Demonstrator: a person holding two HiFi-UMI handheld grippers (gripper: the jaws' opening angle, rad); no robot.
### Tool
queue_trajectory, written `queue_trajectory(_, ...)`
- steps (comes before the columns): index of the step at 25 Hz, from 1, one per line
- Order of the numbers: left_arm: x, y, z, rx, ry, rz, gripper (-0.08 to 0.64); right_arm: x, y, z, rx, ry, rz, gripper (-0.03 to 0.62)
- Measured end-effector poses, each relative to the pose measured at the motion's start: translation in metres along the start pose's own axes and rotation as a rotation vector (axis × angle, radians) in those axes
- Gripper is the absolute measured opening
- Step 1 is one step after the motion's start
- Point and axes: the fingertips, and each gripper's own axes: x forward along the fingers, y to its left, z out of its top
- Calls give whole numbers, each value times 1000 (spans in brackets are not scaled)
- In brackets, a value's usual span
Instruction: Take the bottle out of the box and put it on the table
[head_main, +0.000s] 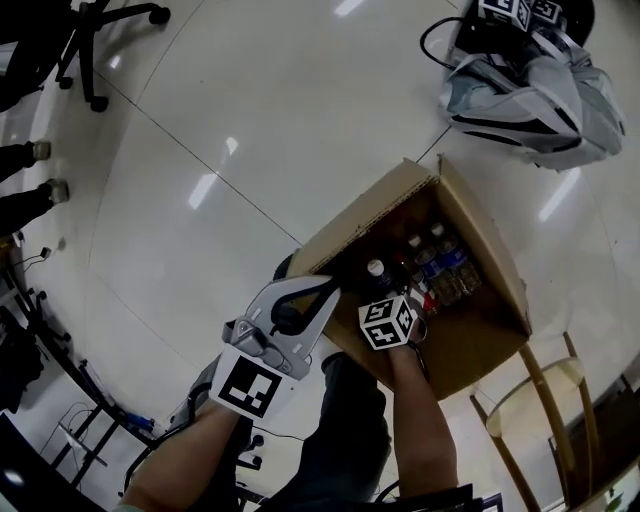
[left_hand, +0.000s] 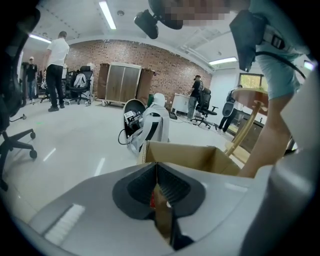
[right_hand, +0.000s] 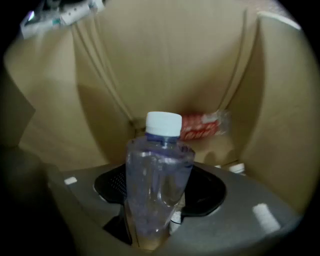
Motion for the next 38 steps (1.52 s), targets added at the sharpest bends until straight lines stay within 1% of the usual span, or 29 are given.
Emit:
queue_trajectory(3, -16, -22, 24, -21, -32, -47, 11, -66, -9, 38, 78, -159, -45, 281)
queue_trajectory(5, -27, -33, 47, 12, -44, -60, 11, -115, -14, 68, 101, -263, -76, 281)
queue_trajectory(7, -37, -43, 72, 45, -59, -58, 11, -167, -18, 96, 121, -363, -108, 279)
queue_trajectory(11, -61, -60, 133, 75, -121, -52, 11, -278, -24, 134, 186, -542, -172, 278)
queue_trajectory(15, -90, -90, 194, 142, -166, -76, 12, -396, -19, 151, 213, -688, -239, 277)
queue_trajectory(17, -106, -111, 227, 144, -201, -89, 11, -458, -15, 154, 216, -760, -283, 276)
queue_trajectory(19, -119, -137, 258, 158, -228, -120, 11, -516, -11, 151, 233, -806, -326, 278)
queue_trajectory(23, -138, -202, 313, 190, -277, -214, 11, -623, -8, 129, 267, -881, -423, 278)
queue_trajectory(26, -151, -264, 346, 278, -265, -312, 11, -701, -4, 96, 353, -924, -486, 279)
queue_trajectory(27, -154, -284, 358, 312, -270, -347, 11, -726, -4, 83, 366, -929, -516, 279)
queue_trajectory(30, -167, -342, 383, 409, -281, -453, 11, -788, 5, 37, 390, -933, -624, 281)
queue_trajectory(34, -170, -413, 408, 545, -317, -604, 11, -849, 11, -39, 502, -913, -804, 281)
queue_trajectory(36, -168, -444, 416, 570, -332, -648, 11, -871, 14, -76, 537, -896, -874, 281)
queue_trajectory(38, -164, -480, 417, 556, -332, -694, 11, -883, 21, -113, 557, -853, -916, 281)
